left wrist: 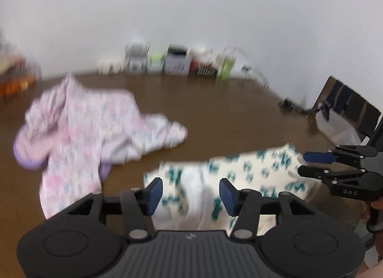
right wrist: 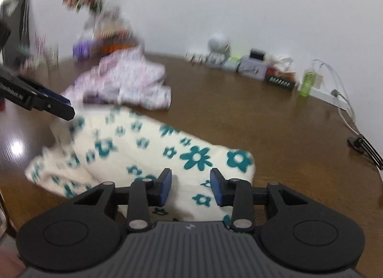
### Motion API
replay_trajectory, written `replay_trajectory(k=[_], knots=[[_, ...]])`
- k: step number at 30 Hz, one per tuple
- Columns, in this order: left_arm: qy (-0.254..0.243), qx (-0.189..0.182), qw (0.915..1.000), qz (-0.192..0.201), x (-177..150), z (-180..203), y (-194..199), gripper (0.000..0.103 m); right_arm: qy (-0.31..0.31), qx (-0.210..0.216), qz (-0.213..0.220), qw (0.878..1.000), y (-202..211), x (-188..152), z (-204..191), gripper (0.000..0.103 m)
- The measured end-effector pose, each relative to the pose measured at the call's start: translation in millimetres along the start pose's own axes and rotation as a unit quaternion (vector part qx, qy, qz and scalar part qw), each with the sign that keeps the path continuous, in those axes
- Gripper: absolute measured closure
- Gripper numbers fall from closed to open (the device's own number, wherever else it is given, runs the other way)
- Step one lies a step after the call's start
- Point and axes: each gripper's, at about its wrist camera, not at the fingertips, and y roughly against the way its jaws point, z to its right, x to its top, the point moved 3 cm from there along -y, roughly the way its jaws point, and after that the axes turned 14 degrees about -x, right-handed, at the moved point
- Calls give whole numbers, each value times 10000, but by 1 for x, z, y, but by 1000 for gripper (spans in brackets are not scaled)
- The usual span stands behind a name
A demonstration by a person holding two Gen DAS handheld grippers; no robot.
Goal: Fold clothes
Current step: 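Lower the folded hem end onto the shirt and open the right gripper, then press the folded shirt flat with both grippers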
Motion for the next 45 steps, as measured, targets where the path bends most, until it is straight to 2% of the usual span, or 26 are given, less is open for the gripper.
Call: replay_trajectory(k=[3, 5, 7, 8, 10, 12, 19, 23, 25, 27, 31, 33, 36, 39, 41, 45], knots=[[-481, -56, 9987, -127, 10, 15, -17, 55, 20, -148, 163, 9998, 7, 9, 5, 63], [-723, -50, 9965, -416, 9, 22, -38, 69, 152, -205, 98, 9996, -1, 10, 1, 63], [-809, 96, 9935, -791, -4, 22, -58, 87, 277, -275, -69, 9992, -14, 8, -4, 63], [-821, 139, 9923, -916, -11, 20, -65, 88, 333, -319, -228, 9987, -24, 4, -7, 63], [-712, 105, 9922, -1021, -26, 14, -72, 88, 371, -312, -331, 9983, -34, -2, -10, 62], [-614, 157, 9935, -942, -35, 11, -72, 88, 430, -303, -372, 9979, -40, -7, -13, 61], [-400, 125, 9965, -723, -39, 7, -67, 87, 386, -255, -225, 9987, -38, -14, -13, 60], [-413, 152, 9982, -400, -26, 15, -49, 74, -80, -168, -109, 9998, -17, -9, 2, 52], [-508, 188, 9982, -255, -21, 19, -41, 74, -158, -216, -31, 9996, -4, -8, 8, 51], [-559, 206, 9977, -333, -21, 22, -43, 77, -163, -221, -28, 9996, 5, -7, 11, 52], [-583, 139, 9952, -771, -36, 22, -60, 78, 73, -76, -538, 9985, -6, -16, 2, 55], [-537, 141, 9953, -794, -40, 20, -66, 78, 161, -58, -787, 9968, -17, -24, -3, 54], [-690, 234, 9936, -868, -34, 25, -63, 78, 155, -11, -828, 9964, -18, -21, -2, 54], [-982, 216, 9927, -672, -16, 37, -50, 77, -26, 165, -874, 9960, -11, -9, 8, 54], [-1202, 168, 9910, -558, -3, 46, -46, 76, -179, 169, -737, 9970, -7, 3, 18, 54], [-1556, 177, 9843, -816, 7, 57, -63, 76, -118, 81, -676, 9976, -18, 22, 21, 55]])
